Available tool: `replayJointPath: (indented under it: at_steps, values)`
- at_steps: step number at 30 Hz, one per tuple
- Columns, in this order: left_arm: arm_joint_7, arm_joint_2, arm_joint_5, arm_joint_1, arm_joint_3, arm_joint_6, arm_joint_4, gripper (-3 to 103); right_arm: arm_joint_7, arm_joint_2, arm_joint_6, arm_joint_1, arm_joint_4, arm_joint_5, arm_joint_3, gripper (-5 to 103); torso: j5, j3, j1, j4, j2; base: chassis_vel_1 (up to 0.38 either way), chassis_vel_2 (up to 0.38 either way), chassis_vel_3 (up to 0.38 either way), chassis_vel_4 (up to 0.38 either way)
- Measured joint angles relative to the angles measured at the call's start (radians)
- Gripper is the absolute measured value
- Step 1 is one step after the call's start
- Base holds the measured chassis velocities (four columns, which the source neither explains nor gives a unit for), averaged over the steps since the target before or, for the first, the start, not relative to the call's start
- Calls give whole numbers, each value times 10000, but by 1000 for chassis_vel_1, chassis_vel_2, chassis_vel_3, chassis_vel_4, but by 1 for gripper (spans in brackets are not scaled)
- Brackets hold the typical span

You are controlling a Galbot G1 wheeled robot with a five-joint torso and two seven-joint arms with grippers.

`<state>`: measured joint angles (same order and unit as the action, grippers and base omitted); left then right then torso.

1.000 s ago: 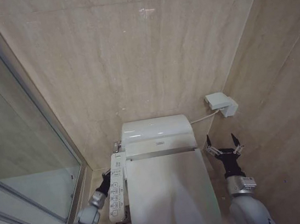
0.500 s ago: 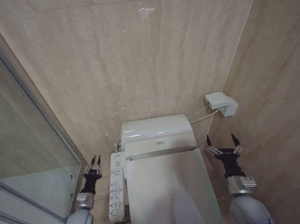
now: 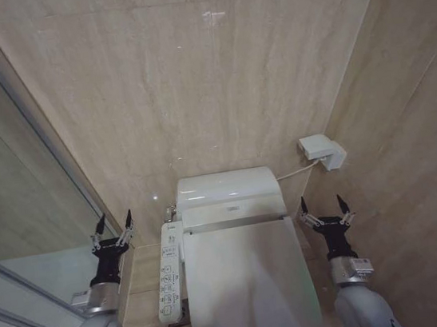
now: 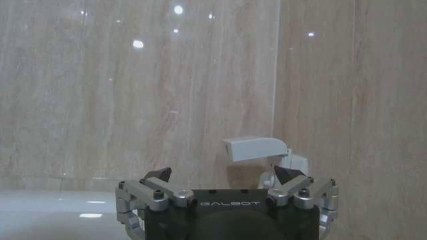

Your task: Open the toilet lid, clean the toilet bowl with a toilet brush, close the toilet lid, and flush.

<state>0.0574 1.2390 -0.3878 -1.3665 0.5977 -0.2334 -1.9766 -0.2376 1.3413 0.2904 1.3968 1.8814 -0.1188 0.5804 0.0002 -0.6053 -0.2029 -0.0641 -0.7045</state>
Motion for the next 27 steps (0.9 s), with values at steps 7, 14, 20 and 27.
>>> replayJointPath:
  at_steps: [7, 14, 20, 27]
  values:
    - [471, 409, -224, -1131, 816, 1327, -1289, 100, 0, 0, 0, 0, 0, 0, 0, 100, -1, 0, 0, 1, 0, 0, 0, 0, 0]
    - [615, 730, 40, -1751, 1019, 1266, -1687, 100, -1, 0, 1, 0, 0, 0, 0, 100, 0, -1, -1, 2, 0, 0, 0, 0, 0]
    - [655, 878, 331, -1974, 782, 1127, -1850, 100, -1, 0, 0, 0, 0, 0, 0, 100, -1, -1, -1, -1, 0, 0, 0, 0, 0]
    - [639, 857, 459, -2029, 738, 1011, -1878, 100, -1, 0, 0, 0, 0, 0, 0, 100, -1, -1, -1, 0, 0, 0, 0, 0, 0]
